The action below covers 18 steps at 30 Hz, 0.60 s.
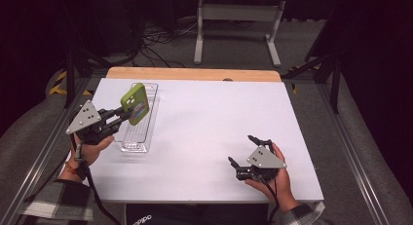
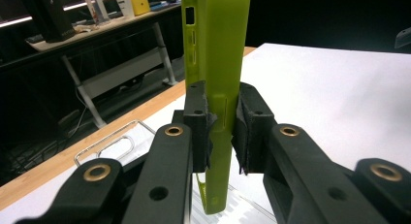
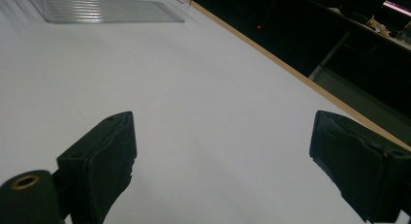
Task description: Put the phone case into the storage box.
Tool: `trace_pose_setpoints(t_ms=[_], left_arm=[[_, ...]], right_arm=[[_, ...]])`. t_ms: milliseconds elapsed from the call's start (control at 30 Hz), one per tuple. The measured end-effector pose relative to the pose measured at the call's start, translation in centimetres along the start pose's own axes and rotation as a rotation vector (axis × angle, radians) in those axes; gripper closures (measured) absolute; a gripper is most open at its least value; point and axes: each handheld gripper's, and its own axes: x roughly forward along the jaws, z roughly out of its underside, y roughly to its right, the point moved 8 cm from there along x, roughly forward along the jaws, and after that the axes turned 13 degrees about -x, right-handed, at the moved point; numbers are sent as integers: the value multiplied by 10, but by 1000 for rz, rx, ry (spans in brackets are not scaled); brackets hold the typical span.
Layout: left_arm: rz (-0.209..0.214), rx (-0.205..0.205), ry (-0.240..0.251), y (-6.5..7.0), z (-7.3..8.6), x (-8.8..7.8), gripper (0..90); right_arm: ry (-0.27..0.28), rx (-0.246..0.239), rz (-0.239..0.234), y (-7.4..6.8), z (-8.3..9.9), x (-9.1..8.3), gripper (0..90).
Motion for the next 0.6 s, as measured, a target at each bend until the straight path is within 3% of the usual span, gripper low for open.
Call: trace_pose_setpoints(t_ms=[600], left_arm=[[-6,-16,-22,-22,-4,6,780]], right_arm=[[-7,15,-9,1,1,3,103]])
